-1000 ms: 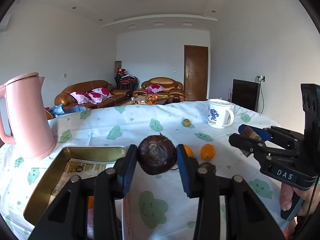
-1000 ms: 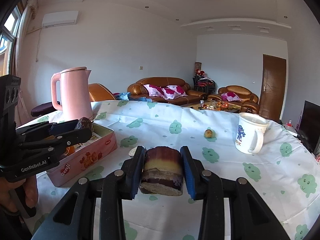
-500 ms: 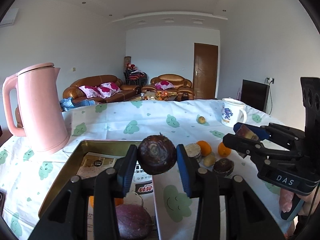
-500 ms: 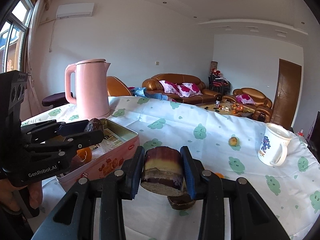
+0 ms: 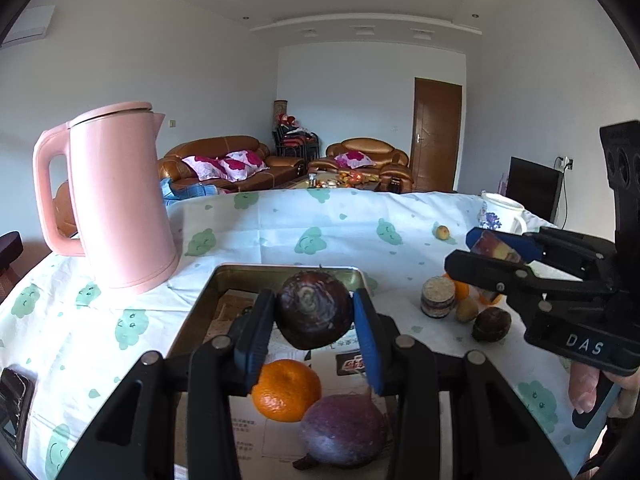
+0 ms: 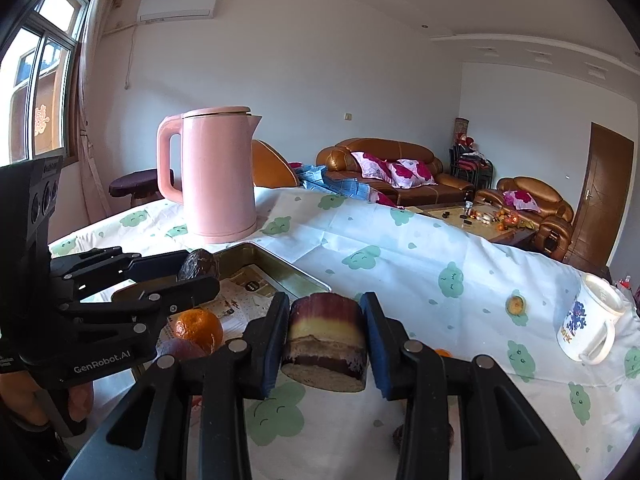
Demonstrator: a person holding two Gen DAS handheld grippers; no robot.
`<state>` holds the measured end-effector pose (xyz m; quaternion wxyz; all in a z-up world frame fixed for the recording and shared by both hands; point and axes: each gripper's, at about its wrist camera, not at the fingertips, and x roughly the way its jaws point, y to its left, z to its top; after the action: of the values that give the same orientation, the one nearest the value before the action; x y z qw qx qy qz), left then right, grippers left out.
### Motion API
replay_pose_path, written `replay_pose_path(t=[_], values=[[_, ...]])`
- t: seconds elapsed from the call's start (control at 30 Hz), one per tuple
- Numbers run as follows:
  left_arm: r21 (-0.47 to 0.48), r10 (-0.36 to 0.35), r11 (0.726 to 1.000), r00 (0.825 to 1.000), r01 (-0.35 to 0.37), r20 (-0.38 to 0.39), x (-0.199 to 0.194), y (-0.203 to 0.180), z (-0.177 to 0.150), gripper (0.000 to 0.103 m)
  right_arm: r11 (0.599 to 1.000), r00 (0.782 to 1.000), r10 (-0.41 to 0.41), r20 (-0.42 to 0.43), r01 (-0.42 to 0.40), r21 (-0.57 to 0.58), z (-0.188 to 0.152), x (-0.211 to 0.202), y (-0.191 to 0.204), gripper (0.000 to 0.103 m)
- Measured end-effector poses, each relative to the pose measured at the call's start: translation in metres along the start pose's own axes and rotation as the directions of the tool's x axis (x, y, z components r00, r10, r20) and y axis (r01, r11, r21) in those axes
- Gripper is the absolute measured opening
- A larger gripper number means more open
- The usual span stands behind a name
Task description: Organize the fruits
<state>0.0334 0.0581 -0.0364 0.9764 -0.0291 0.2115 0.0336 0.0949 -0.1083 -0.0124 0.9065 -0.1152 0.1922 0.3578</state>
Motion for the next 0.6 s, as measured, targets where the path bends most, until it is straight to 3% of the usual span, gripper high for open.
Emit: replay_pose_path(t=[0.6], values=[[-0.007,0.049,0.999,0.996,-0.050,-0.076,0.010,0.044,-0.001,0.041,0.995,0.996,0.054,-0.072,-0.060,-0.079,0.028,0.052,0.040,0.039]])
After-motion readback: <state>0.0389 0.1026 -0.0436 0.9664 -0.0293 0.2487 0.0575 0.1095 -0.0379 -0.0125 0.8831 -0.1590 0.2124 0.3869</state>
